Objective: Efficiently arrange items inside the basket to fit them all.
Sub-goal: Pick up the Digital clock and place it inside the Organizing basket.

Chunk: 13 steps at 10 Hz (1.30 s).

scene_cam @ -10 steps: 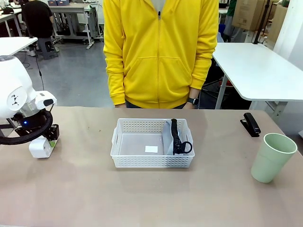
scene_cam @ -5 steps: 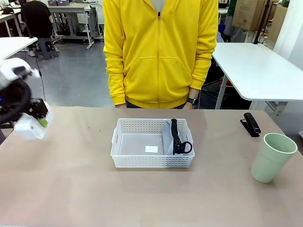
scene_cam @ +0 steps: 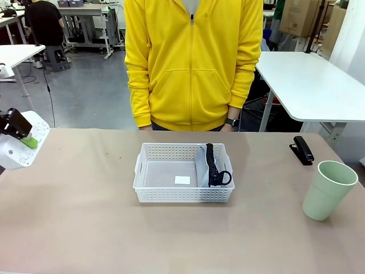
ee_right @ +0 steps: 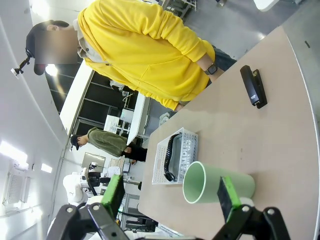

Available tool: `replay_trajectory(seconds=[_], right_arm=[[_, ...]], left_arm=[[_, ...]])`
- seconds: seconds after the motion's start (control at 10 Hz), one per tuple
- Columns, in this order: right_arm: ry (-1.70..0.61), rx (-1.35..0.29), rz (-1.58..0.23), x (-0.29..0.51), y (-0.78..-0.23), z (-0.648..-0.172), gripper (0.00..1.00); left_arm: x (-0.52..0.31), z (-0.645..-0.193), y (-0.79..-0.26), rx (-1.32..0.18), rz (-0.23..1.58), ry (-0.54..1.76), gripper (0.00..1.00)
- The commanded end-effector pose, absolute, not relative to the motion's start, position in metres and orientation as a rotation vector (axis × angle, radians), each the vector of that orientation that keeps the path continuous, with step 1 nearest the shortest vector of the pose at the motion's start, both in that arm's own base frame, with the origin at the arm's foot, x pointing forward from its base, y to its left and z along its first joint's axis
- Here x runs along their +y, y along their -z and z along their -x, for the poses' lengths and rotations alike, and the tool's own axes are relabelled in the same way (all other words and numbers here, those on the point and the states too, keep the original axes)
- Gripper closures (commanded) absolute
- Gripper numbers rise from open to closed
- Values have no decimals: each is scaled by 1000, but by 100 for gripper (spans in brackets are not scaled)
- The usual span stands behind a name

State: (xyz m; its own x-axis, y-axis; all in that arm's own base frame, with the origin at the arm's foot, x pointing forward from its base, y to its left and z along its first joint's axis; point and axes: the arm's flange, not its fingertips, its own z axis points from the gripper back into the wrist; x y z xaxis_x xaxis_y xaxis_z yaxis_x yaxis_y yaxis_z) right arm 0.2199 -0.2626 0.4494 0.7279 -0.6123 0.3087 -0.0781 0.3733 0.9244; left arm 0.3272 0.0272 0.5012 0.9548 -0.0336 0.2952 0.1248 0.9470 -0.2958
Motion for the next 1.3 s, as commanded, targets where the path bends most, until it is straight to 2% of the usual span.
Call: replay_trajectory(seconds=[0.0,0.2,0.3,0.5,0.7,0.9,1.2], right_arm=[[359,-739,-1161,-264,-452,-223,0],[359,-739,-1161,-264,-452,-223,0],[359,-739,-1161,-264,-452,-223,0],[359,-739,-1161,-264,-452,-223,0],[359,-739,-1161,-264,-452,-223,0],[359,-739,-1161,-264,-452,-223,0],[359,-739,-1161,-264,-452,-223,0]], left_arm=[[25,-337,-506,-284,311,79,100],[25,-337,-506,-284,311,79,100],[26,-333,-500,-280,312,84,49],[-41,-359,-531,-394,239,175,49],[-132,-397,-535,-403,194,398,49],[-218,-427,-515,-395,144,573,49],[-303,-441,-463,-346,129,834,49]])
